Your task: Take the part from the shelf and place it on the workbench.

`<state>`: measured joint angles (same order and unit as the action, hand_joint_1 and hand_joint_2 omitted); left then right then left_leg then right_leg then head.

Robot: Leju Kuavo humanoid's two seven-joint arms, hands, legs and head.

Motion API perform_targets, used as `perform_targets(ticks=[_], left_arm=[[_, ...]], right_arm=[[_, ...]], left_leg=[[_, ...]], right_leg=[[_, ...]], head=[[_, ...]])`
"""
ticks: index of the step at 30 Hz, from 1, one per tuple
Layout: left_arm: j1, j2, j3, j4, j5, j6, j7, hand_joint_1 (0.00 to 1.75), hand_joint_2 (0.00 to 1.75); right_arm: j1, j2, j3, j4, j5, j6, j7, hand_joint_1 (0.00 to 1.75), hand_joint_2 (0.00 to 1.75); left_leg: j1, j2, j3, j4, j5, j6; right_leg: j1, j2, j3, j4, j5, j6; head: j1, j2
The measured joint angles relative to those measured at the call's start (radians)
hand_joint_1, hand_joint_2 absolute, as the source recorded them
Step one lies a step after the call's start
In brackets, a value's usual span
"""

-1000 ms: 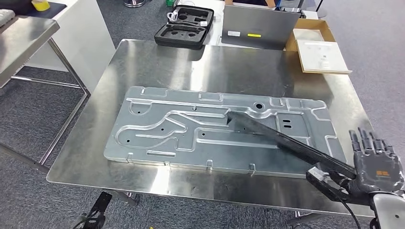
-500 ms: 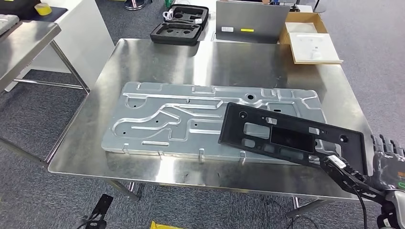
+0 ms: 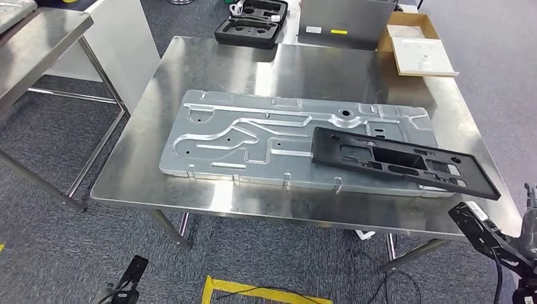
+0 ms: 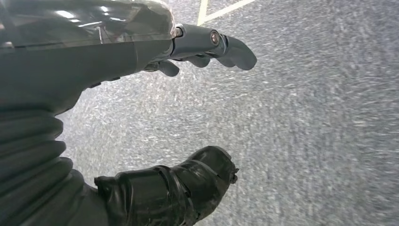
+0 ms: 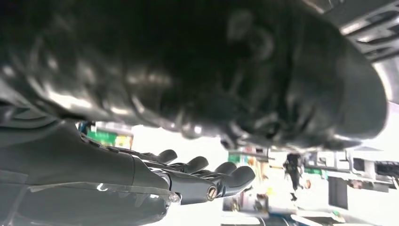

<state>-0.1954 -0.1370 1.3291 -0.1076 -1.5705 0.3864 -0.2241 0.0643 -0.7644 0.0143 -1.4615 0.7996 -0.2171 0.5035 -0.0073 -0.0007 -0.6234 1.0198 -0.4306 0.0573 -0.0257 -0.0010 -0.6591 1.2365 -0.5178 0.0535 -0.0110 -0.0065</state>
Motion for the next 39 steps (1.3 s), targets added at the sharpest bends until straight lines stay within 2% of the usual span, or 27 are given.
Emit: perform_targets(ticks=[2,3,4,7,8,9,11,12,13,15,17,19,20,22,23,24,26,27,28,29,30,31,32,34,35,37,39], left_arm=[[0.000,-0.001,0.000,0.000,0.000,0.004,-0.003,0.00,1.75],[0.001,-0.002,0.000,0.000,0.000,0.007,-0.006,0.00,1.75],[0.001,-0.003,0.000,0.000,0.000,0.011,-0.010,0.00,1.31],[0.005,-0.003,0.000,0.000,0.005,0.025,-0.027,0.00,0.00],[0.007,-0.004,0.000,0.000,0.008,0.029,-0.034,0.00,0.00],[0.010,-0.005,0.000,0.000,0.011,0.033,-0.040,0.00,0.00],[0.013,-0.007,0.000,0.001,0.017,0.040,-0.052,0.00,0.00],[0.014,-0.007,0.001,0.001,0.020,0.044,-0.056,0.00,0.00],[0.015,-0.006,0.001,0.001,0.021,0.048,-0.060,0.00,0.00],[0.018,-0.005,0.005,0.001,0.023,0.053,-0.065,0.00,0.00],[0.019,-0.005,0.008,0.000,0.025,0.057,-0.069,0.00,0.00],[0.020,-0.004,0.012,0.001,0.026,0.062,-0.071,0.00,0.00],[0.022,-0.003,0.014,0.001,0.027,0.064,-0.071,0.00,0.00],[0.027,-0.002,0.021,0.001,0.026,0.067,-0.070,0.00,0.00],[0.028,-0.002,0.023,0.001,0.025,0.068,-0.069,0.00,0.00],[0.029,-0.002,0.025,0.001,0.023,0.068,-0.068,0.00,0.00],[0.029,-0.002,0.026,0.001,0.019,0.070,-0.064,0.00,0.00],[0.030,-0.002,0.027,0.001,0.018,0.070,-0.062,0.00,0.00],[0.031,-0.002,0.028,0.001,0.017,0.071,-0.060,0.00,0.00],[0.032,-0.002,0.029,0.001,0.017,0.071,-0.059,0.00,0.00],[0.032,-0.002,0.030,0.001,0.018,0.071,-0.058,0.00,0.00],[0.033,-0.001,0.031,0.001,0.019,0.071,-0.058,0.00,0.00],[0.033,-0.002,0.033,0.001,0.020,0.071,-0.059,0.00,0.00],[0.034,-0.001,0.038,0.001,0.023,0.071,-0.061,0.00,0.00],[0.035,-0.001,0.041,0.001,0.025,0.071,-0.062,0.00,0.00],[0.039,0.000,0.048,0.001,0.031,0.071,-0.064,0.00,0.00],[0.043,0.003,0.052,0.001,0.036,0.071,-0.064,0.00,0.00]], right_arm=[[0.001,0.002,-0.010,-0.002,-0.027,-0.029,-0.003,0.00,0.00],[0.002,0.003,-0.016,-0.005,-0.042,-0.042,-0.005,0.00,0.00],[0.003,0.005,-0.023,-0.010,-0.058,-0.056,-0.008,0.00,0.00],[0.008,0.017,-0.036,-0.035,-0.124,-0.096,-0.017,0.00,0.00],[0.011,0.023,-0.039,-0.049,-0.155,-0.109,-0.022,0.00,0.00],[0.013,0.029,-0.042,-0.064,-0.193,-0.122,-0.030,0.00,0.00],[0.019,0.043,-0.050,-0.099,-0.282,-0.150,-0.049,0.00,0.00],[0.022,0.050,-0.056,-0.116,-0.334,-0.164,-0.059,0.00,0.00],[0.025,0.058,-0.062,-0.134,-0.387,-0.177,-0.070,0.00,0.00],[0.032,0.073,-0.076,-0.174,-0.502,-0.201,-0.088,0.00,0.00],[0.038,0.084,-0.095,-0.217,-0.624,-0.232,-0.100,0.00,0.00],[0.045,0.094,-0.122,-0.258,-0.743,-0.279,-0.109,0.00,0.00],[0.050,0.099,-0.138,-0.278,-0.792,-0.304,-0.113,0.00,0.00],[0.061,0.110,-0.170,-0.314,-0.872,-0.345,-0.123,0.00,0.00],[0.069,0.114,-0.184,-0.329,-0.898,-0.365,-0.129,0.00,0.00],[0.076,0.119,-0.198,-0.344,-0.915,-0.387,-0.132,0.00,0.00],[0.089,0.131,-0.228,-0.372,-0.923,-0.439,-0.128,0.00,0.00],[0.096,0.139,-0.245,-0.386,-0.920,-0.459,-0.119,0.00,0.00],[0.103,0.148,-0.263,-0.400,-0.918,-0.472,-0.108,0.00,0.00],[0.110,0.157,-0.282,-0.414,-0.918,-0.478,-0.100,0.00,0.00],[0.116,0.164,-0.299,-0.428,-0.919,-0.480,-0.096,0.00,0.00],[0.121,0.170,-0.317,-0.444,-0.924,-0.481,-0.097,0.00,0.00],[0.126,0.174,-0.335,-0.462,-0.937,-0.482,-0.100,0.00,0.00],[0.138,0.181,-0.368,-0.500,-0.985,-0.482,-0.120,0.00,0.00],[0.144,0.184,-0.384,-0.519,-1.013,-0.482,-0.136,0.00,0.00],[0.157,0.199,-0.416,-0.553,-1.058,-0.482,-0.177,0.00,0.00],[0.168,0.222,-0.451,-0.592,-1.090,-0.480,-0.220,0.00,0.00]], left_leg=[[-0.002,-0.001,-0.022,0.009,0.014,-0.006],[-0.002,-0.001,-0.026,0.010,0.021,-0.011],[-0.001,-0.002,-0.028,0.009,0.029,-0.017],[0.001,-0.004,-0.035,0.007,0.037,-0.037],[0.002,-0.004,-0.043,0.023,0.013,-0.044],[0.004,-0.005,-0.055,0.057,-0.031,-0.049],[0.008,-0.004,-0.080,0.169,-0.135,-0.059],[0.010,-0.004,-0.084,0.226,-0.164,-0.063],[0.011,-0.004,-0.079,0.262,-0.166,-0.066],[0.012,-0.004,-0.022,0.241,-0.117,-0.069],[0.011,-0.005,0.087,0.109,-0.099,-0.067],[0.007,-0.008,0.156,0.003,-0.123,-0.055],[0.004,-0.010,0.163,-0.016,-0.128,-0.047],[0.005,-0.007,0.145,-0.016,-0.112,-0.028],[0.006,-0.005,0.135,-0.016,-0.100,-0.018],[0.007,-0.002,0.124,-0.018,-0.087,-0.009],[0.006,0.002,0.097,-0.017,-0.062,0.001],[0.005,0.003,0.082,-0.015,-0.050,0.003],[0.002,0.004,0.064,-0.013,-0.038,0.004],[0.000,0.004,0.046,-0.010,-0.027,0.003],[-0.002,0.004,0.029,-0.006,-0.017,0.002],[-0.003,0.004,0.013,0.000,-0.008,0.001],[-0.005,0.004,-0.001,0.005,-0.001,-0.002],[-0.005,0.004,-0.013,0.010,0.015,-0.011],[-0.003,0.004,-0.015,0.007,0.024,-0.018],[-0.001,0.003,-0.019,0.003,0.035,-0.032],[0.001,0.001,-0.036,0.037,-0.018,-0.045]], right_leg=[[0.006,0.000,0.104,-0.137,0.011,-0.011],[0.011,0.000,0.137,-0.189,0.008,-0.016],[0.016,0.000,0.153,-0.220,0.002,-0.021],[0.016,-0.004,0.142,-0.242,0.027,-0.038],[0.012,-0.006,0.134,-0.247,0.040,-0.045],[0.008,-0.008,0.124,-0.251,0.053,-0.051],[0.007,-0.008,0.096,-0.250,0.077,-0.057],[0.007,-0.008,0.079,-0.248,0.089,-0.056],[0.006,-0.008,0.062,-0.245,0.100,-0.054],[0.003,-0.008,0.025,-0.235,0.121,-0.048],[0.002,-0.008,-0.004,-0.221,0.138,-0.037],[0.004,-0.010,-0.015,-0.216,0.154,-0.025],[0.005,-0.012,-0.016,-0.217,0.163,-0.019],[0.004,-0.011,-0.020,-0.221,0.171,-0.008],[0.002,-0.009,-0.028,-0.208,0.149,-0.004],[0.001,-0.008,-0.039,-0.177,0.108,-0.001],[0.000,-0.005,-0.067,-0.059,-0.004,0.003],[0.000,-0.004,-0.075,0.005,-0.038,0.004],[0.000,-0.003,-0.073,0.051,-0.047,0.004],[0.001,-0.003,-0.058,0.069,-0.033,0.002],[0.002,-0.003,-0.025,0.049,-0.005,-0.001],[0.005,-0.002,0.025,-0.004,0.018,-0.007],[0.010,-0.002,0.084,-0.080,0.020,-0.015],[0.020,-0.003,0.170,-0.209,-0.001,-0.026],[0.024,-0.003,0.183,-0.241,-0.010,-0.029],[0.023,-0.005,0.172,-0.256,0.008,-0.037],[0.017,-0.008,0.154,-0.265,0.031,-0.050]], head=[[-0.001,0.000],[-0.001,0.000],[0.000,0.000],[0.003,0.000],[0.001,0.000],[-0.001,0.000],[-0.006,0.000],[-0.006,0.000],[-0.006,0.000],[-0.006,0.000],[-0.007,0.000],[-0.008,0.000],[-0.009,0.000],[-0.009,0.000],[-0.008,0.000],[-0.005,0.000],[-0.002,0.000],[-0.001,0.000],[-0.002,0.000],[-0.001,0.000],[-0.001,0.000],[-0.002,0.000],[-0.002,0.000],[-0.003,0.000],[-0.002,0.000],[0.001,0.000],[0.000,0.000]])
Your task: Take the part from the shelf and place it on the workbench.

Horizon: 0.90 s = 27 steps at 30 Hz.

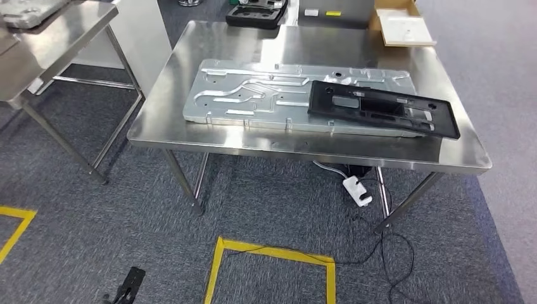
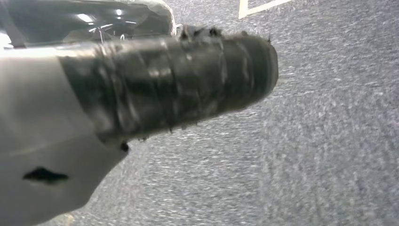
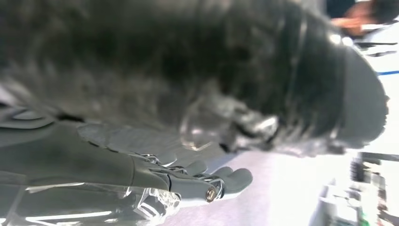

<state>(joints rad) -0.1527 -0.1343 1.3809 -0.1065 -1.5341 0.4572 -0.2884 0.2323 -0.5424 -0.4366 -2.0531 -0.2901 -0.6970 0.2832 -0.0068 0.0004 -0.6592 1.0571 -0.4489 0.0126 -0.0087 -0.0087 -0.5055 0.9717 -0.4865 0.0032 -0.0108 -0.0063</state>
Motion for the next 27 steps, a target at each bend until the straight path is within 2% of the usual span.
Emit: perform_targets(ticks=[2,3,4,5,6,7,8,9,10,11,14,15,16,17,18,19,20,21,22,23,24,25,26,27], left_arm=[[0.001,0.005,0.005,0.000,0.003,-0.001,0.001,0.00,0.00],[0.001,0.008,0.008,0.000,0.004,-0.001,0.001,0.00,0.00],[0.000,0.011,0.012,0.000,0.007,-0.001,-0.001,0.00,0.00],[0.000,0.014,0.016,0.000,0.010,-0.001,-0.004,0.00,0.00],[0.000,0.017,0.020,0.000,0.014,-0.001,-0.009,0.00,0.00],[-0.002,0.020,0.024,0.000,0.017,-0.001,-0.014,0.00,0.00],[-0.004,0.023,0.027,0.000,0.019,-0.001,-0.019,0.00,0.00],[-0.007,0.025,0.029,0.000,0.020,-0.002,-0.022,0.00,0.00],[-0.009,0.026,0.030,0.000,0.020,-0.002,-0.023,0.00,0.00],[-0.010,0.026,0.030,0.000,0.020,-0.002,-0.024,0.00,0.00],[-0.010,0.028,0.030,0.000,0.021,-0.002,-0.025,0.00,0.00],[-0.010,0.029,0.031,0.000,0.021,-0.002,-0.025,0.00,0.00],[-0.009,0.030,0.034,0.000,0.022,-0.002,-0.026,0.00,0.00],[-0.008,0.031,0.039,0.000,0.022,-0.002,-0.026,0.00,0.00],[-0.007,0.032,0.043,0.000,0.022,-0.001,-0.026,0.00,0.00],[-0.006,0.033,0.047,0.000,0.022,-0.001,-0.026,0.00,0.00],[-0.007,0.034,0.047,0.000,0.023,-0.001,-0.027,0.00,0.00],[-0.007,0.034,0.048,0.000,0.023,-0.002,-0.027,0.00,0.00],[-0.007,0.034,0.048,0.000,0.024,-0.002,-0.028,0.00,0.00],[-0.007,0.034,0.048,0.000,0.024,-0.003,-0.030,0.00,0.00],[-0.007,0.034,0.049,0.000,0.025,-0.003,-0.031,0.00,0.00],[-0.008,0.034,0.049,0.000,0.025,-0.003,-0.032,0.00,0.00],[-0.008,0.034,0.049,0.000,0.026,-0.004,-0.033,0.00,0.00],[-0.009,0.034,0.050,0.000,0.026,-0.004,-0.033,0.00,0.00]], right_arm=[[0.016,0.029,-0.039,-0.039,-0.030,0.012,-0.036,0.00,0.00],[0.025,0.044,-0.058,-0.057,-0.051,0.024,-0.049,0.00,0.00],[0.032,0.062,-0.075,-0.073,-0.085,0.040,-0.059,0.00,0.00],[0.038,0.080,-0.089,-0.088,-0.135,0.058,-0.066,0.00,0.00],[0.042,0.096,-0.100,-0.103,-0.193,0.078,-0.075,0.00,0.00],[0.045,0.111,-0.109,-0.118,-0.247,0.098,-0.084,0.00,0.00],[0.048,0.125,-0.119,-0.132,-0.287,0.114,-0.093,0.00,0.00],[0.050,0.135,-0.127,-0.144,-0.309,0.124,-0.099,0.00,0.00],[0.052,0.141,-0.133,-0.152,-0.316,0.128,-0.103,0.00,0.00],[0.052,0.144,-0.136,-0.156,-0.318,0.128,-0.104,0.00,0.00],[0.052,0.147,-0.140,-0.159,-0.320,0.128,-0.106,0.00,0.00],[0.052,0.151,-0.143,-0.163,-0.321,0.129,-0.109,0.00,0.00],[0.053,0.160,-0.151,-0.172,-0.326,0.130,-0.117,0.00,0.00],[0.056,0.171,-0.159,-0.184,-0.331,0.131,-0.125,0.00,0.00],[0.059,0.182,-0.167,-0.197,-0.334,0.132,-0.133,0.00,0.00],[0.062,0.194,-0.173,-0.208,-0.336,0.132,-0.139,0.00,0.00],[0.064,0.200,-0.175,-0.214,-0.333,0.131,-0.143,0.00,0.00],[0.066,0.205,-0.176,-0.218,-0.328,0.129,-0.147,0.00,0.00],[0.067,0.208,-0.176,-0.221,-0.321,0.125,-0.151,0.00,0.00],[0.068,0.212,-0.176,-0.222,-0.315,0.121,-0.154,0.00,0.00],[0.068,0.214,-0.176,-0.223,-0.308,0.118,-0.156,0.00,0.00],[0.068,0.216,-0.177,-0.223,-0.303,0.115,-0.156,0.00,0.00],[0.067,0.217,-0.178,-0.224,-0.297,0.111,-0.156,0.00,0.00],[0.066,0.218,-0.181,-0.224,-0.291,0.106,-0.156,0.00,0.00]], left_leg=[[0.005,0.000,-0.023,0.100,-0.108,-0.011],[0.008,0.000,-0.031,0.160,-0.146,-0.016],[0.010,0.000,-0.030,0.208,-0.160,-0.020],[0.011,0.000,-0.018,0.232,-0.148,-0.023],[0.013,0.000,0.009,0.224,-0.119,-0.026],[0.014,0.000,0.052,0.182,-0.089,-0.027],[0.015,0.000,0.105,0.114,-0.080,-0.028],[0.015,-0.001,0.154,0.049,-0.082,-0.028],[0.014,-0.001,0.189,-0.001,-0.095,-0.027],[0.013,-0.002,0.206,-0.028,-0.109,-0.027],[0.010,-0.004,0.217,-0.049,-0.116,-0.023],[0.009,-0.005,0.219,-0.057,-0.119,-0.018],[0.009,-0.004,0.212,-0.063,-0.115,-0.005],[0.009,-0.001,0.197,-0.067,-0.104,0.012],[0.010,0.003,0.176,-0.064,-0.087,0.027],[0.011,0.007,0.155,-0.064,-0.068,0.040],[0.009,0.010,0.137,-0.063,-0.053,0.045],[0.008,0.011,0.122,-0.060,-0.041,0.046],[0.007,0.012,0.104,-0.056,-0.029,0.046],[0.006,0.013,0.085,-0.052,-0.018,0.044],[0.005,0.013,0.067,-0.046,-0.008,0.042],[0.005,0.013,0.052,-0.041,0.001,0.040],[0.004,0.012,0.040,-0.036,0.009,0.036],[0.004,0.012,0.033,-0.034,0.019,0.030]], right_leg=[[-0.002,-0.001,-0.026,-0.001,0.023,-0.008],[-0.002,-0.001,-0.039,0.001,0.034,-0.009],[-0.003,-0.001,-0.055,0.003,0.046,-0.008],[-0.004,0.000,-0.072,0.007,0.058,-0.006],[-0.005,0.002,-0.091,0.014,0.069,-0.004],[-0.007,0.004,-0.111,0.022,0.079,0.001],[-0.008,0.005,-0.130,0.031,0.087,0.006],[-0.008,0.006,-0.143,0.039,0.093,0.011],[-0.008,0.006,-0.151,0.044,0.097,0.014],[-0.007,0.006,-0.155,0.046,0.098,0.016],[-0.007,0.005,-0.157,0.048,0.100,0.018],[-0.007,0.004,-0.157,0.048,0.104,0.021],[-0.008,0.004,-0.159,0.047,0.112,0.027],[-0.009,0.005,-0.169,0.068,0.087,0.034],[-0.010,0.006,-0.182,0.106,0.045,0.041],[-0.011,0.007,-0.198,0.164,-0.009,0.047],[-0.011,0.007,-0.212,0.237,-0.070,0.050],[-0.011,0.007,-0.216,0.293,-0.091,0.052],[-0.011,0.007,-0.208,0.326,-0.085,0.052],[-0.010,0.007,-0.184,0.326,-0.061,0.050],[-0.010,0.007,-0.143,0.291,-0.032,0.047],[-0.009,0.008,-0.087,0.225,-0.017,0.042],[-0.006,0.009,-0.026,0.140,-0.021,0.037],[-0.003,0.009,0.020,0.072,-0.033,0.033]], head=[[-0.003,0.000],[-0.004,0.000],[-0.005,0.000],[-0.005,0.000],[-0.006,0.000],[-0.006,0.000],[-0.007,0.000],[-0.008,0.000],[-0.008,0.000],[-0.009,0.000],[-0.008,0.000],[-0.007,0.000],[-0.007,0.000],[-0.006,0.000],[-0.005,0.000],[-0.005,0.000],[-0.004,0.000],[-0.005,0.000],[-0.005,0.000],[-0.005,0.000],[-0.005,0.000],[-0.005,0.000],[-0.006,0.000],[-0.006,0.000]])
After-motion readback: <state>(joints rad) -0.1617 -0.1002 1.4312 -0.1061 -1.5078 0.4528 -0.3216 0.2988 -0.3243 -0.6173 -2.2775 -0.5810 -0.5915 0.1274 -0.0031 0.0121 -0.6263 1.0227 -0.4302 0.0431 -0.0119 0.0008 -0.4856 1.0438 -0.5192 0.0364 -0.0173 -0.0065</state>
